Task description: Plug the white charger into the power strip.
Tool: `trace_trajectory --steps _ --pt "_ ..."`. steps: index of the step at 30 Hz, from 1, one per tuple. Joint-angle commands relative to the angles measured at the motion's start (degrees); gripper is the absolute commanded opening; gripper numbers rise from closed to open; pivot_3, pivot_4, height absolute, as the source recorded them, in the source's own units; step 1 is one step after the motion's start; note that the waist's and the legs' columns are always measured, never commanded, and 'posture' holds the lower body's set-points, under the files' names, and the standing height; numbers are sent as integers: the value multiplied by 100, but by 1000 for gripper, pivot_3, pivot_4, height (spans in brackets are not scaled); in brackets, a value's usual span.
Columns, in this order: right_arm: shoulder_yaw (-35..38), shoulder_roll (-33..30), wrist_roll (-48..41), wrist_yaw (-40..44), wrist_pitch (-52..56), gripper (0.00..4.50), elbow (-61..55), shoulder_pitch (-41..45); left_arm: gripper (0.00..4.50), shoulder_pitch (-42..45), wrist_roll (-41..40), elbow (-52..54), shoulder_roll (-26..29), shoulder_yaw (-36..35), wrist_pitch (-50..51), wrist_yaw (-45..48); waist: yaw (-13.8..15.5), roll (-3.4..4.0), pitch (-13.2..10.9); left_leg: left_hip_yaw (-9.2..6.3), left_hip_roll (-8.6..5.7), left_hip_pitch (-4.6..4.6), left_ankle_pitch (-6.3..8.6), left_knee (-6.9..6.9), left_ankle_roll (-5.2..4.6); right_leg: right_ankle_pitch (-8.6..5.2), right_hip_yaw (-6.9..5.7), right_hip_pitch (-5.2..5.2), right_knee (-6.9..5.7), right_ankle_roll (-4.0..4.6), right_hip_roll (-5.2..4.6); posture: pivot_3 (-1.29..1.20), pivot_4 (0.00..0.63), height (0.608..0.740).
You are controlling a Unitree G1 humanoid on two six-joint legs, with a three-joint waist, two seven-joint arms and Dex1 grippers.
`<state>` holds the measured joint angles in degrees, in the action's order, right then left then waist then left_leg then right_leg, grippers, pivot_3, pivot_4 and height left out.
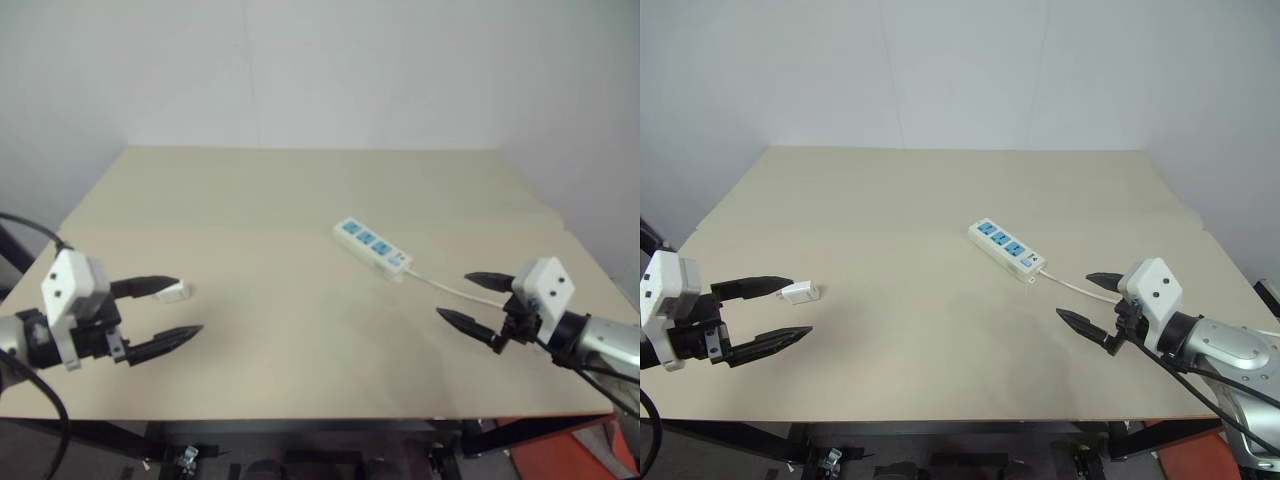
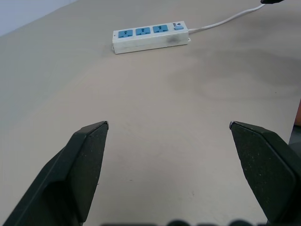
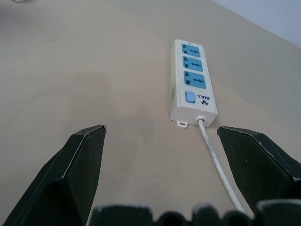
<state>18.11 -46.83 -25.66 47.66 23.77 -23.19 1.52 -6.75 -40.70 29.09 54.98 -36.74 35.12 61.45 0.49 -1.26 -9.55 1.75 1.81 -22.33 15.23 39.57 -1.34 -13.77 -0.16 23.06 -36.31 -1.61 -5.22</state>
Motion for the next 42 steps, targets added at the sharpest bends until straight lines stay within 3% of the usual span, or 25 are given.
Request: trace_trajectory --steps 1,18,25,32,42 --pt "95 -16 -76 -25 -68 4467 -199 104 4500 92 -103 30 0 -14 -131 4 0 0 0 0 0 0 0 0 0 0 0 0 0 0 0 0 150 740" --pt "92 -11 -97 -27 -62 4467 -214 91 4500 183 -67 -59 23 89 -173 76 0 0 0 5 1 0 0 -1 0 0 3 2 0 0 1 0 150 740" --pt "-336 268 104 -244 -116 4467 142 527 4500 605 -218 -233 31 304 -179 151 -6 -1 1 11 3 2 0 0 0 3 6 3 -2 2 5 0 150 740" --pt "-1173 1225 737 -900 -358 4467 1524 1825 4500 1398 -231 -441 -67 1069 -240 175 -50 -3 1 30 3 2 0 0 0 7 17 9 -5 3 10 0 150 740" --pt "-1416 2575 1480 -1926 -1461 4467 4319 3485 4500 1661 -242 -511 -172 1429 -323 162 -136 -4 -1 34 1 -1 0 -8 1 7 46 42 -39 3 10 0 150 740"
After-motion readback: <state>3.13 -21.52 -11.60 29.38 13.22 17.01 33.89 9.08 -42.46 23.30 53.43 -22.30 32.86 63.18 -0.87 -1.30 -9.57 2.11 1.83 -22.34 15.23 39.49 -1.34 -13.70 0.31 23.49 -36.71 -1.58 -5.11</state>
